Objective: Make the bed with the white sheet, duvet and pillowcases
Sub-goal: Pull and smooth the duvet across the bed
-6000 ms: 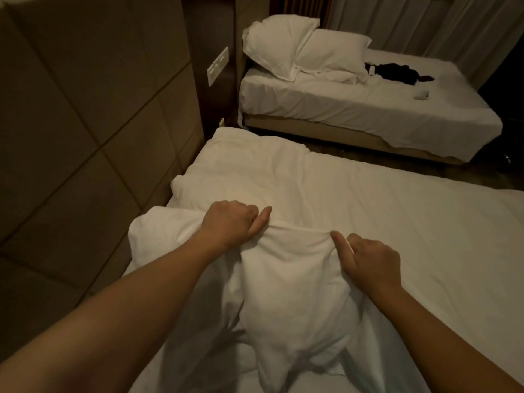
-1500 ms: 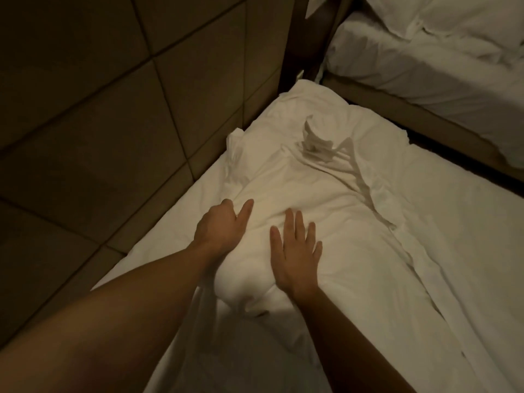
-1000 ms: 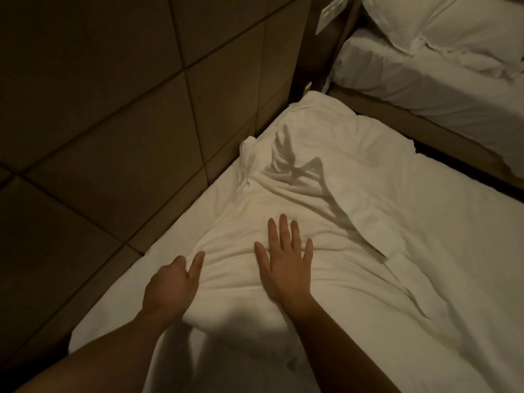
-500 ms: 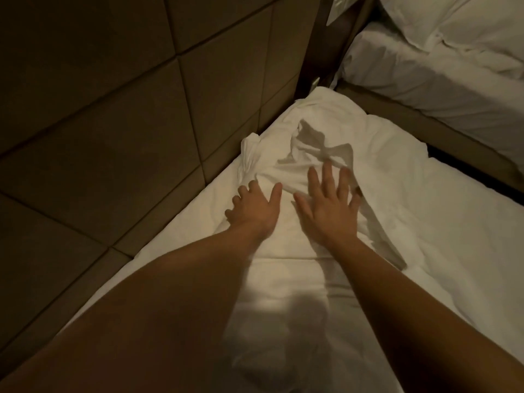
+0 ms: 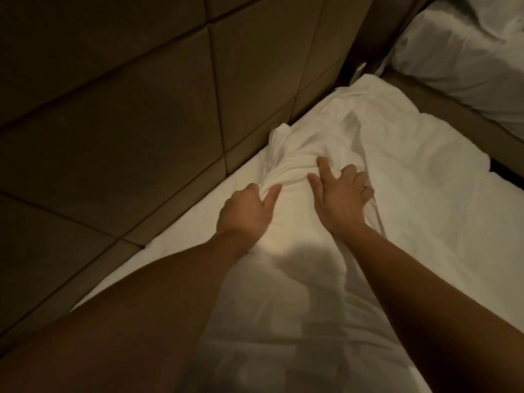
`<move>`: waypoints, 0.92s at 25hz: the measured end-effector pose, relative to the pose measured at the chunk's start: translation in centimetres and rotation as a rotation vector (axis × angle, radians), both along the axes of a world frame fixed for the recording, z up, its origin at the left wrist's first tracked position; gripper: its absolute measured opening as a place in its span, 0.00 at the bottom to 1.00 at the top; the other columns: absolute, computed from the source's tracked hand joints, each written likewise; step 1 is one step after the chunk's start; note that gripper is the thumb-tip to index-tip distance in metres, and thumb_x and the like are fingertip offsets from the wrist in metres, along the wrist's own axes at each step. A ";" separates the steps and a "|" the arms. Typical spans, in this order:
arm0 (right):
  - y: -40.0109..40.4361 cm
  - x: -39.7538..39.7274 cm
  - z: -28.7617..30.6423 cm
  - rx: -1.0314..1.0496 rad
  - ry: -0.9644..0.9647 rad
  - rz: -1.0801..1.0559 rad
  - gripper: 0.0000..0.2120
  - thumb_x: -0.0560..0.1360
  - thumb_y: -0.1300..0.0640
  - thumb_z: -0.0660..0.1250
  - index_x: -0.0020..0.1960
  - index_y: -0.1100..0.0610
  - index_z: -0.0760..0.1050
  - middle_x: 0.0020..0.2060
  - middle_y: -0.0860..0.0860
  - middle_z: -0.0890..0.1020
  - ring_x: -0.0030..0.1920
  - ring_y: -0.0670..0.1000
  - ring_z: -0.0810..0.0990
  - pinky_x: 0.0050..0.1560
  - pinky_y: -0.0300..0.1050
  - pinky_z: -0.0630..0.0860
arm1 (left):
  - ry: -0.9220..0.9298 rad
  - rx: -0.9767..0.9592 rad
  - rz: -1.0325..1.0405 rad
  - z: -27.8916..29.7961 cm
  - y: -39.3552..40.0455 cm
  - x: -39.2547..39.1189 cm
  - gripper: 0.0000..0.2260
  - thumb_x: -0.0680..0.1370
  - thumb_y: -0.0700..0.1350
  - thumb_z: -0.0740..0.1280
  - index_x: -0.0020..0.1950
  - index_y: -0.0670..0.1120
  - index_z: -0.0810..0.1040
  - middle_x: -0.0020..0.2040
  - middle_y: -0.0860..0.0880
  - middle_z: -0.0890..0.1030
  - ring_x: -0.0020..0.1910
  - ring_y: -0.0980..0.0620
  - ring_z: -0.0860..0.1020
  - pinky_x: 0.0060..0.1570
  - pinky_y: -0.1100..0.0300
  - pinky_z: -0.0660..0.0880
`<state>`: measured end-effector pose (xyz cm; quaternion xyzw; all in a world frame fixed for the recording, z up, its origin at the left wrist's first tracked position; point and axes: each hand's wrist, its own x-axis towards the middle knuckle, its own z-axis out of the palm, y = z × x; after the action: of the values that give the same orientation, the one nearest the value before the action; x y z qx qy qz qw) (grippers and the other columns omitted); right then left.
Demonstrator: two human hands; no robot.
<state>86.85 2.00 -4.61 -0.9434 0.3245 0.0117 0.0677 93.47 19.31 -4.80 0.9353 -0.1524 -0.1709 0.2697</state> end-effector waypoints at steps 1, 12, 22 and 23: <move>0.6 0.8 0.3 0.001 -0.028 0.017 0.26 0.83 0.37 0.44 0.78 0.44 0.56 0.61 0.61 0.67 0.63 0.63 0.64 0.65 0.62 0.59 | -0.027 -0.001 0.010 0.5 0.7 0.7 0.26 0.80 0.68 0.54 0.47 0.46 0.71 0.46 0.43 0.80 0.46 0.41 0.79 0.43 0.53 0.74; 2.4 1.0 -5.8 0.048 0.113 0.125 0.28 0.82 0.37 0.42 0.81 0.40 0.43 0.75 0.60 0.59 0.75 0.63 0.55 0.76 0.62 0.46 | 0.081 0.118 0.096 -5.3 3.5 0.3 0.31 0.79 0.70 0.53 0.59 0.43 0.72 0.55 0.41 0.80 0.54 0.38 0.78 0.52 0.49 0.74; 12.1 -8.0 -2.3 0.214 0.117 0.062 0.31 0.82 0.35 0.39 0.81 0.43 0.41 0.81 0.53 0.42 0.81 0.55 0.39 0.78 0.54 0.38 | 0.437 -0.042 0.152 -2.4 11.3 -3.6 0.40 0.73 0.76 0.55 0.72 0.47 0.70 0.68 0.45 0.75 0.64 0.42 0.75 0.64 0.48 0.72; 13.1 -9.5 -2.1 0.190 0.112 0.066 0.31 0.82 0.35 0.39 0.81 0.44 0.40 0.81 0.52 0.42 0.81 0.55 0.39 0.79 0.54 0.38 | 0.418 -0.048 0.162 -2.3 12.2 -4.5 0.39 0.73 0.77 0.55 0.69 0.47 0.71 0.66 0.45 0.76 0.62 0.42 0.76 0.63 0.49 0.73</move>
<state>77.36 15.14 -6.72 -0.9407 0.2942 0.0974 0.1383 88.93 31.48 -7.07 0.8821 -0.0216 -0.3353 0.3303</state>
